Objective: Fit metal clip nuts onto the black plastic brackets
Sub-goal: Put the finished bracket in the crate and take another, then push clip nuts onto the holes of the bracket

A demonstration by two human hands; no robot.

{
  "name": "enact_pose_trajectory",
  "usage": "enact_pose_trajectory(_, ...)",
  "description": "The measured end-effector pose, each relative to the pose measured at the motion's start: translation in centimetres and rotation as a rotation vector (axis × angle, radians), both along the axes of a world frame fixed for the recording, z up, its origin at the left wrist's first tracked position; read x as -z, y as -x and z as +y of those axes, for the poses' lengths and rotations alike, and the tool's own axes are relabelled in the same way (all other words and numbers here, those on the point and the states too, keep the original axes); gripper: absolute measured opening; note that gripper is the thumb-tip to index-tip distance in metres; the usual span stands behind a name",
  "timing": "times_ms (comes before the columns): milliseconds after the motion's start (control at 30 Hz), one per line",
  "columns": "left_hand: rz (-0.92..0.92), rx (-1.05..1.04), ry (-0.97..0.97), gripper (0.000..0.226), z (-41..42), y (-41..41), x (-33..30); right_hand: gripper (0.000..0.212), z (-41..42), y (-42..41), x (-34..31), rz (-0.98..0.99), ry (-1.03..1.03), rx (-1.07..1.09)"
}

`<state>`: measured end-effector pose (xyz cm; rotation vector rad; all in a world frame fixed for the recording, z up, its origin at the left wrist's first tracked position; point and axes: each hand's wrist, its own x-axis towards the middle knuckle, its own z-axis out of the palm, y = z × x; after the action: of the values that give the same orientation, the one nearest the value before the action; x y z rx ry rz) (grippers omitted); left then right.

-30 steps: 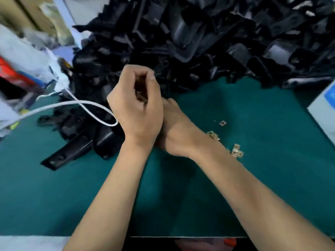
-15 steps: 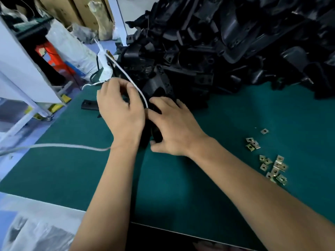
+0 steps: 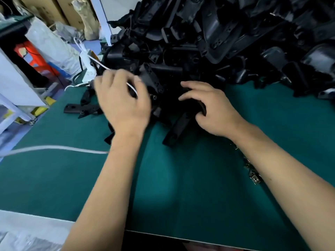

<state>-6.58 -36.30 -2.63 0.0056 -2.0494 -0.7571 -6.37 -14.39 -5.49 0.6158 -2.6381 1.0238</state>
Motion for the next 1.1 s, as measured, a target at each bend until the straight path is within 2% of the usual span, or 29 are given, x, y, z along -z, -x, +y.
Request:
enact_pose_trajectory(67,0.023,0.152,0.039,0.014,3.5,0.1,-0.3,0.064,-0.2,-0.1,-0.6,0.043,0.131,0.01)
enact_pose_trajectory(133,-0.06,0.302,0.014,0.014,6.8,0.2,-0.3,0.061,-0.3,-0.1,-1.3,0.067,0.102,-0.018)
enact_pose_trajectory(200,-0.193,0.401,-0.06,0.017,9.1,0.7,-0.3,0.059,0.3,-0.3,-2.0,0.001,0.041,-0.033)
enact_pose_trajectory(300,-0.243,0.417,-0.108,0.022,10.7,1.4,-0.4,0.058,1.9,-0.9,-3.0,-0.057,0.014,-0.052)
enact_pose_trajectory(367,-0.204,0.401,-0.071,0.026,11.0,1.3,-0.5,0.057,2.9,-1.3,-3.8,-0.025,0.109,-0.039)
enact_pose_trajectory(400,-0.182,0.403,-0.042,0.026,10.9,1.1,-0.5,0.057,3.4,-1.4,-4.2,-0.021,0.231,-0.011)
enact_pose_trajectory(467,-0.157,0.46,0.024,0.025,10.7,0.8,-0.4,0.051,4.8,-1.6,-4.8,-0.116,0.665,0.014)
enact_pose_trajectory(533,-0.16,0.52,0.126,0.038,10.7,0.3,-0.6,0.033,6.2,-2.0,-5.5,-0.303,1.134,-0.032)
enact_pose_trajectory(567,-0.154,0.532,0.198,0.05,11.0,0.1,-0.8,0.024,6.9,-2.1,-5.7,-0.398,1.28,-0.043)
enact_pose_trajectory(600,-0.143,0.542,0.27,0.061,11.6,-0.2,-1.0,0.02,7.4,-2.4,-5.7,-0.472,1.356,-0.041)
enact_pose_trajectory(667,-0.159,0.616,0.356,0.07,13.0,-0.9,-1.1,0.026,7.6,-2.8,-5.2,-0.534,1.383,-0.046)
enact_pose_trajectory(700,-0.2,0.693,0.366,0.069,13.8,-1.2,-1.0,0.029,7.7,-2.9,-4.6,-0.498,1.346,-0.03)
enact_pose_trajectory(767,-0.291,0.792,0.358,0.069,14.7,-1.3,-0.4,0.035,8.1,-3.1,-3.2,-0.286,1.129,0.136)
enact_pose_trajectory(833,-0.323,0.729,0.379,0.071,14.6,-0.9,0.1,0.044,9.4,-3.3,-1.8,-0.069,0.812,0.352)
enact_pose_trajectory(867,-0.325,0.682,0.387,0.07,14.5,-0.6,0.4,0.047,10.4,-3.5,-1.5,-0.053,0.739,0.417)
enact_pose_trajectory(933,-0.33,0.637,0.367,0.063,14.1,-0.2,1.0,0.036,12.5,-4.0,-0.6,-0.155,0.692,0.416)
enact_pose_trajectory(967,-0.329,0.637,0.344,0.059,13.9,0.1,1.3,0.024,13.5,-4.2,-0.3,-0.21,0.556,0.354)
enact_pose_trajectory(1000,-0.331,0.647,0.33,0.052,13.6,0.2,1.5,0.01,14.3,-4.5,-0.2,-0.254,0.317,0.283)
enact_pose_trajectory(1033,-0.34,0.661,0.328,0.044,13.4,0.4,1.7,0.006,14.8,-4.9,-0.1,-0.3,0.099,0.218)
enact_pose_trajectory(1067,-0.349,0.668,0.331,0.035,13.2,0.5,1.6,0.015,15.1,-5.1,0.0,-0.324,-0.055,0.165)
enact_pose_trajectory(1100,-0.346,0.663,0.332,0.028,13.0,0.6,1.5,0.021,15.1,-5.2,0.1,-0.338,-0.116,0.134)
